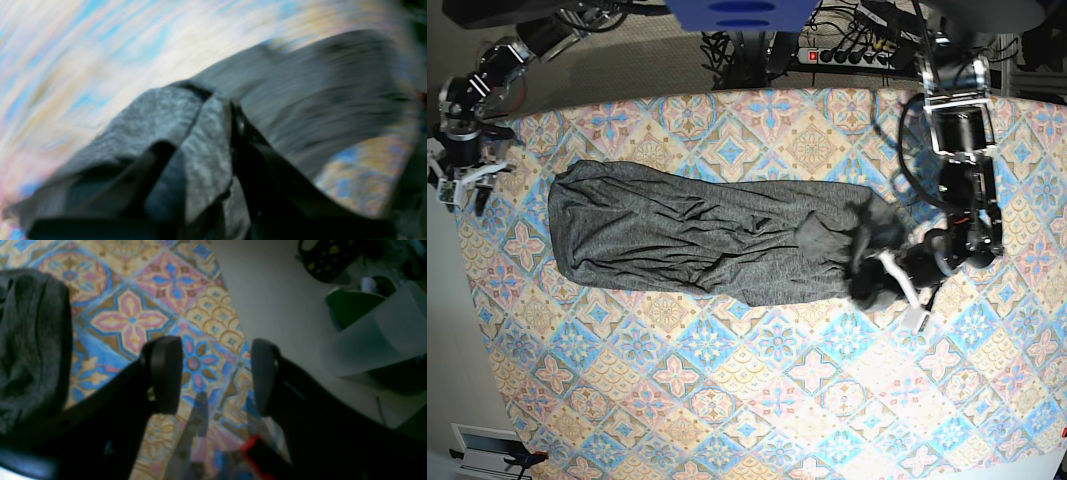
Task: Layout the t-shirt on the table in an organized manner, then fold the t-shirt properly
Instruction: 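Fold the held shirt end with the left gripper toward the right gripper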
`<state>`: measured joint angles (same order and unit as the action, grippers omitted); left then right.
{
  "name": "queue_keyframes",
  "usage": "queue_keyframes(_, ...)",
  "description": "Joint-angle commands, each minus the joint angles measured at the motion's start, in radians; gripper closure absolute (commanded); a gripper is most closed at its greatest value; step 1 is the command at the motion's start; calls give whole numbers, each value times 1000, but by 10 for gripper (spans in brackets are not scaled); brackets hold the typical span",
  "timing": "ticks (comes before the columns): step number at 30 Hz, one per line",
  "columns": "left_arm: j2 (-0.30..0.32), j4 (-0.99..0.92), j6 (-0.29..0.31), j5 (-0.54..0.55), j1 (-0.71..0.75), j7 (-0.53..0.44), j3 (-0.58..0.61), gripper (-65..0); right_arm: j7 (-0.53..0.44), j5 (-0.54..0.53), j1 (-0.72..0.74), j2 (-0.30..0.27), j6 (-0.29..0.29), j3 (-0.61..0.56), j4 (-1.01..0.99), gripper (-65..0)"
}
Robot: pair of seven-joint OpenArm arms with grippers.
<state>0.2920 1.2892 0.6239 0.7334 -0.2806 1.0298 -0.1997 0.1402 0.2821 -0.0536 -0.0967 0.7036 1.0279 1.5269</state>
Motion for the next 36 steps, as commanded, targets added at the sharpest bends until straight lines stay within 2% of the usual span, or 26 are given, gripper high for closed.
queue_keyframes(1, 2, 37, -32, 1, -18, 1, -5, -14, -26, -17, 7, -18, -5, 2, 21, -313)
queue_keyframes(4, -76, 89, -85, -1, -21, 43, 30, -14, -26, -17, 7, -18, -5, 2, 21, -313)
queue_keyframes(8, -135, 120, -106, 1, -41, 53, 159, -14, -26, -19, 5, -16, -5, 2, 21, -313)
queue_keyframes(11, -188, 122, -163, 1, -41, 53, 188, -14, -26, -19, 5, -16, -5, 2, 21, -313)
queue_keyframes(14, -234, 122, -184, 1, -42, 53, 216, -14, -26, -19, 5, -16, -5, 2, 19, -313)
queue_keyframes(18, -262, 122, -212, -1, -55, 45, 319, -14, -26, -19, 5, -16, -5, 2, 19, -313)
queue_keyframes(21, -284, 122, -250, -18, -55, -3, 371, -14, -26, -19, 5, -16, -5, 2, 19, -313)
queue_keyframes(24, -308, 122, -272, -53, -55, -39, 448, -14, -26, -19, 4, -16, -5, 2, 19, -313)
queue_keyframes(29, -345, 114, -284, -137, -55, -90, 509, -18, -26, -19, 4, -15, -5, 2, 19, -313)
queue_keyframes(33, -357, 114, -278, -208, -55, -101, 584, -102, -24, -19, 4, -15, -5, 2, 17, -313)
queue_keyframes(36, -357, 116, -279, -240, -55, -101, 647, -225, -24, -17, 4, -15, -5, 2, 16, -313)
